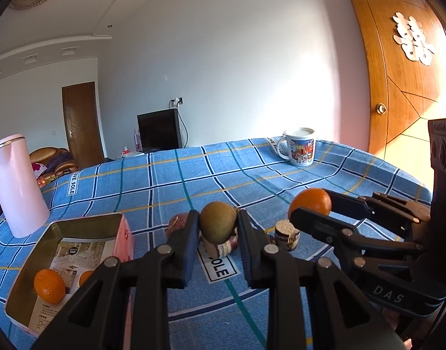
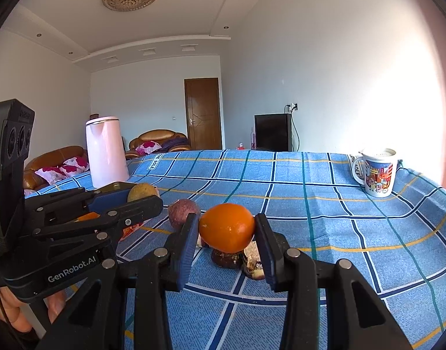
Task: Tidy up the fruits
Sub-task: 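Grasp a small brown round fruit with the left tool while the right tool grasps an orange, then carry both fruits over the pink tin and release them inside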
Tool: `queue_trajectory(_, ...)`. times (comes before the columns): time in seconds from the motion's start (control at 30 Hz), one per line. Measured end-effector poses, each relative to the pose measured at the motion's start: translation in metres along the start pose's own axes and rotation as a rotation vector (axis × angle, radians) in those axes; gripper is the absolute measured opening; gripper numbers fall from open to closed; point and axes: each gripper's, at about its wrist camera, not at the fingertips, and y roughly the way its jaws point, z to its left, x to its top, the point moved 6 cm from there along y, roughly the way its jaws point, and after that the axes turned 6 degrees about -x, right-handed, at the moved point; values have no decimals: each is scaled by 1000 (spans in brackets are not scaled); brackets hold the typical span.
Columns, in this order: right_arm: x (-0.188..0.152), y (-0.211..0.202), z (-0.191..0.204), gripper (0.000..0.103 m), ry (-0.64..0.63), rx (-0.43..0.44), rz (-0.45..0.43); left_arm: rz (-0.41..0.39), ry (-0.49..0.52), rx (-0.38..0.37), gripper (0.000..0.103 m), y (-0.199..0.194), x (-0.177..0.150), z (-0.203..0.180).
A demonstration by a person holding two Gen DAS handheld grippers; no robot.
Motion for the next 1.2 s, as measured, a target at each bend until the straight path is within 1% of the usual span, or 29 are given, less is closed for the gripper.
queue_trajectory(0.43, 2, -4, 3, 41, -26, -12, -28, -35, -1, 23, 27, -9, 3, 6)
queue_trajectory(0.63, 3, 0, 4, 41, -37, -24, -9, -41, -12, 39, 27, -14, 3, 15)
queue_trajectory(0.87, 9, 1, 8, 41, -46, -33, 1, -41, -33, 36, 27, -18, 4, 24)
queue_trajectory(1.03, 14, 4, 17, 41, -66, -30, 12, -46, -52, 45, 27, -25, 3, 36)
queue_trajectory(1.2, 26, 9, 37, 41, -103, 2, 14, -57, -96, 96, 27, -39, 4, 65)
